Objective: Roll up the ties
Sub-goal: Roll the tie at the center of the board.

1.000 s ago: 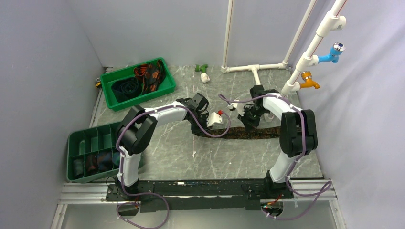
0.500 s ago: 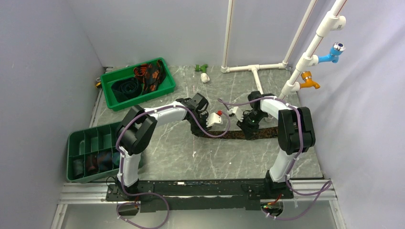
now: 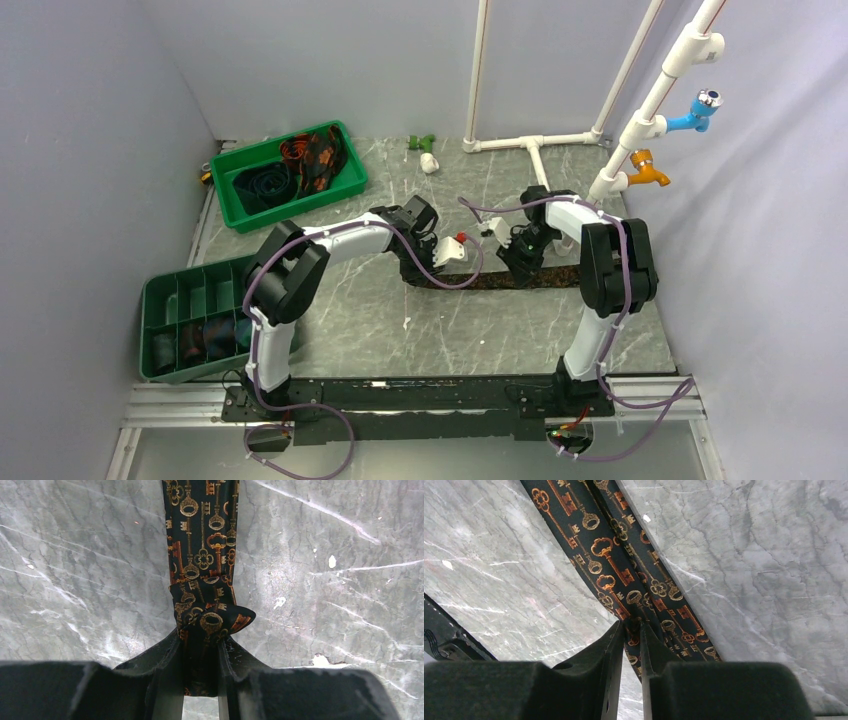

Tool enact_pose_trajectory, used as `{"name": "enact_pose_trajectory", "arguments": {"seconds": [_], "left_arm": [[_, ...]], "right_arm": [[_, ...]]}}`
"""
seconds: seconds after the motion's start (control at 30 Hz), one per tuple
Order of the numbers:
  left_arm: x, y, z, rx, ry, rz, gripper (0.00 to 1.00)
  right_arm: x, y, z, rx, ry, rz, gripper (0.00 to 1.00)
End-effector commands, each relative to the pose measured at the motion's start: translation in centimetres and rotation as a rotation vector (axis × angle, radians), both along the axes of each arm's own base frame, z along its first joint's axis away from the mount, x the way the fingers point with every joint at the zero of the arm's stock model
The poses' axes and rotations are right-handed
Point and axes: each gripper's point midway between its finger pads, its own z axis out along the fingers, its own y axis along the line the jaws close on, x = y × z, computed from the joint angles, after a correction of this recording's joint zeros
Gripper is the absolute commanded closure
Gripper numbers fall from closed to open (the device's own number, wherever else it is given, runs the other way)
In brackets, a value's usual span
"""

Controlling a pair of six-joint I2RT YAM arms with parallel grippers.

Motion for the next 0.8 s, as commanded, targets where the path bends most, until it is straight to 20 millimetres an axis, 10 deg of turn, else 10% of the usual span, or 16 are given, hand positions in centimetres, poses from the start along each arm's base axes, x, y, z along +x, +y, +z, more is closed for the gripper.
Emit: {"name": "enact_pose_trajectory", "arguments": {"seconds": [0.0, 0.23, 0.5, 0.77], "left_arm": [[-1.4, 0.6, -1.1, 0.047, 0.058, 0.004, 0.71], [-1.4, 0.7, -1.2, 0.045, 0.057, 0.005, 0.70], [-1.3, 0.6, -1.2, 0.043, 0.055, 0.011, 0.68], [-1.5, 0.5, -1.3, 0.040, 0.072, 0.026, 0.66]], "right_arm": [[2.3, -0.7, 0.8, -0.019, -0.105, 0.041, 0.78], [3.8, -0.7, 0.7, -0.032, -0.133, -0.013, 0.60], [3.8, 5.8, 8.2, 0.294, -0.005, -0.275, 0.34], [2.7, 12.3, 10.0, 0.642, 0.311, -0.548, 0.46]]}}
